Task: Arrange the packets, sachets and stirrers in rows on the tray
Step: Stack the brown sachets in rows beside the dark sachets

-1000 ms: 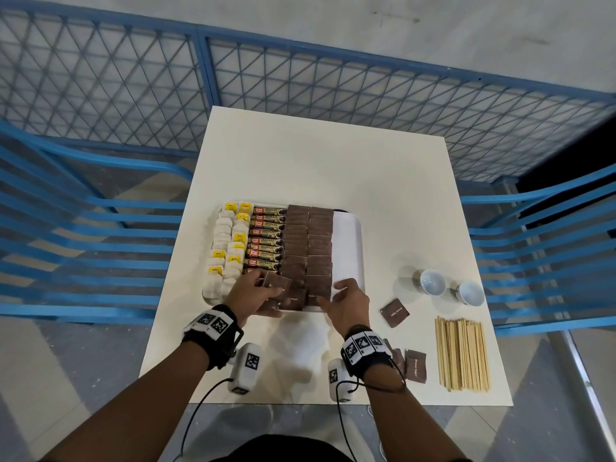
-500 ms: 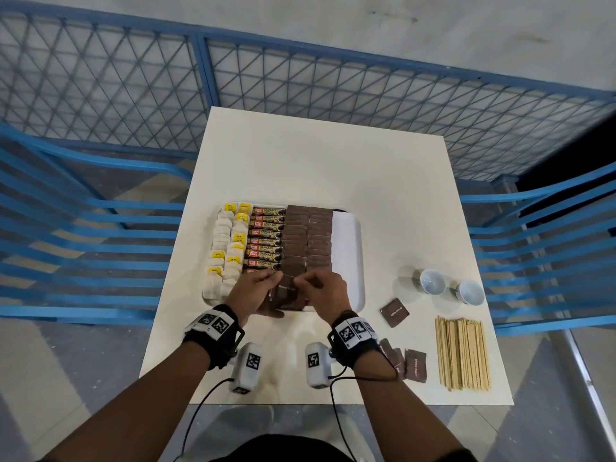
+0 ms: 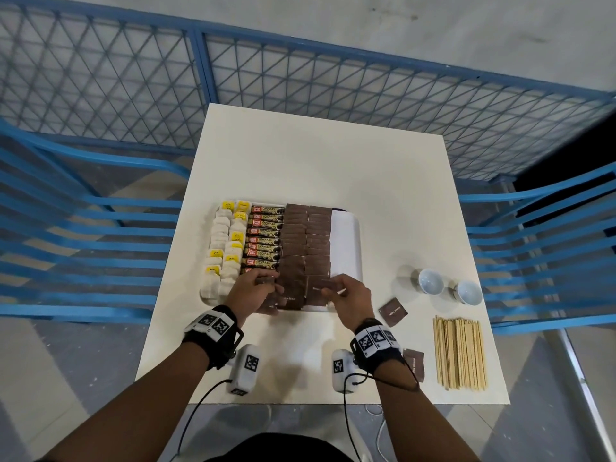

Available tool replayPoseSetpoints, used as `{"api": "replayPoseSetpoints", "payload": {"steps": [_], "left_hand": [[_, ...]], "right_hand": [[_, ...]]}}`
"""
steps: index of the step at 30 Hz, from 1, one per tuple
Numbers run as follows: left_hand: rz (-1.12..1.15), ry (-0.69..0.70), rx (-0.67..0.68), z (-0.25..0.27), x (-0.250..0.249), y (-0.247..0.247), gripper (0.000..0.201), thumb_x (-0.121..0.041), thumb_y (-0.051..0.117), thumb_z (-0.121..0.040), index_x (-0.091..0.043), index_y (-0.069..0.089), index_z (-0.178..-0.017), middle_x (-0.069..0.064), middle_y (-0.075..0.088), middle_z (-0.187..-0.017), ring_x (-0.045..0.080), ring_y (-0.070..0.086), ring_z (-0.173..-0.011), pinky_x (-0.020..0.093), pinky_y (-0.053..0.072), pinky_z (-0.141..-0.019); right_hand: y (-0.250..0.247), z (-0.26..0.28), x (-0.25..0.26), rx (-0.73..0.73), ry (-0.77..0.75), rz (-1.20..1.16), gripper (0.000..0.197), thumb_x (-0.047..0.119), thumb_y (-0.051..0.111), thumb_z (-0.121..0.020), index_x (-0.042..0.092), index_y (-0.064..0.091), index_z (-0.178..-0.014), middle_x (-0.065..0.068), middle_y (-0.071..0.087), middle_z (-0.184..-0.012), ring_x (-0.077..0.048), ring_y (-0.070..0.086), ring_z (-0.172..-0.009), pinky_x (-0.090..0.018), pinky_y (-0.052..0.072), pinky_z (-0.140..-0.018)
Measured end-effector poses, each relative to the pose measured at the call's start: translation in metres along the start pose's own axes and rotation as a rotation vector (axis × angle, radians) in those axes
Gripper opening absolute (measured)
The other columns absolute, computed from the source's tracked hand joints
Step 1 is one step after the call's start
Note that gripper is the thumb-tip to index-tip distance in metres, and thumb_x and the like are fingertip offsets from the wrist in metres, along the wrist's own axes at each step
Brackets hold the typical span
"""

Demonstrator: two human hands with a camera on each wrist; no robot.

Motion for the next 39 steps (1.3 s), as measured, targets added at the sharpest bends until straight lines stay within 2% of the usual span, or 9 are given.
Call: {"api": "replayPoseSetpoints", "payload": {"steps": [4,8,12,17,21,26,32,36,39], "left_hand": [[-0.003,0.004,-0.004,-0.001,0.002,0.001,0.022,0.004,0.053,-0.099,-0.007,0.061,-0.116,0.016,0.072,-0.092,0.028,0.074,-0.070,0.041,0.062,-0.057],[-0.002,0.005,0.000,-0.004,0.003,0.002,0.022,0.004,0.053,-0.099,-0.007,0.061,-0.115,0.015,0.073,-0.090,0.029,0.074,-0.071,0.041,0.062,-0.057],[-0.005,0.014,-0.001,-0.004,0.000,0.001,0.022,0.005,0.053,-0.098,-0.009,0.062,-0.113,0.015,0.073,-0.092,0.030,0.075,-0.074,0.043,0.062,-0.061],[0.006,0.012,-0.005,-0.005,0.000,0.000,0.036,0.015,0.045,-0.092,-0.009,0.058,-0.117,0.017,0.072,-0.095,0.032,0.075,-0.074,0.041,0.062,-0.058],[0.036,0.005,-0.016,-0.007,0.000,0.000,0.040,0.017,0.045,-0.092,-0.009,0.054,-0.120,0.021,0.072,-0.100,0.034,0.075,-0.077,0.042,0.063,-0.060],[0.104,0.035,0.005,-0.007,0.000,0.001,0.036,0.017,0.046,-0.095,-0.005,0.046,-0.124,0.022,0.072,-0.103,0.035,0.075,-0.081,0.046,0.063,-0.067],[0.054,0.050,0.053,-0.006,-0.001,0.005,0.020,0.008,0.045,-0.101,0.000,0.054,-0.117,0.021,0.073,-0.106,0.035,0.076,-0.089,0.053,0.062,-0.079],[0.058,0.057,0.045,-0.004,-0.004,0.009,0.015,0.006,0.052,-0.100,0.001,0.063,-0.108,0.017,0.067,-0.100,0.033,0.076,-0.082,0.049,0.064,-0.071],[0.042,0.064,0.047,-0.003,-0.005,0.011,0.013,0.004,0.060,-0.097,-0.003,0.068,-0.104,0.016,0.069,-0.101,0.033,0.075,-0.084,0.047,0.064,-0.065]], "right_hand": [[0.006,0.007,-0.019,0.054,0.028,0.107,0.018,0.017,0.079,-0.081,0.021,0.072,-0.096,0.010,0.063,-0.069,-0.008,0.059,-0.066,-0.012,0.044,-0.066],[0.015,0.006,-0.017,0.013,0.053,0.170,0.020,0.023,0.082,-0.079,0.023,0.067,-0.093,0.008,0.067,-0.073,-0.010,0.064,-0.073,-0.023,0.051,-0.073],[0.013,0.008,-0.015,-0.035,0.096,0.125,0.034,0.028,0.084,-0.076,0.025,0.057,-0.096,0.005,0.066,-0.073,-0.008,0.063,-0.074,-0.014,0.042,-0.063],[0.018,0.011,-0.017,0.006,0.079,0.189,0.043,0.033,0.084,-0.071,0.026,0.050,-0.097,0.008,0.067,-0.071,-0.015,0.065,-0.081,-0.031,0.053,-0.078],[0.021,0.009,-0.015,-0.025,0.082,0.181,0.043,0.032,0.085,-0.069,0.026,0.050,-0.094,0.008,0.065,-0.067,-0.020,0.065,-0.080,-0.036,0.055,-0.079],[0.018,0.010,-0.015,-0.043,0.104,0.153,0.041,0.028,0.085,-0.071,0.024,0.052,-0.094,0.007,0.064,-0.066,-0.018,0.063,-0.079,-0.030,0.052,-0.076],[0.017,0.010,-0.015,-0.015,0.106,0.145,0.045,0.032,0.086,-0.070,0.023,0.052,-0.099,0.007,0.064,-0.066,-0.016,0.064,-0.077,-0.029,0.051,-0.076],[0.008,0.013,-0.009,-0.067,0.100,0.097,0.041,0.032,0.081,-0.077,0.022,0.053,-0.105,0.005,0.064,-0.074,-0.012,0.061,-0.078,-0.023,0.042,-0.073],[0.004,0.017,0.003,-0.131,-0.007,0.056,0.028,0.028,0.074,-0.081,0.023,0.057,-0.103,0.007,0.064,-0.075,-0.006,0.061,-0.074,-0.020,0.041,-0.067]]}}
Point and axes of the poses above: each hand's wrist, its own z-axis away from the middle knuckle, its own y-axis out of the palm, x = y × z, the point moved 5 cm from there along -z, towards the middle knuckle
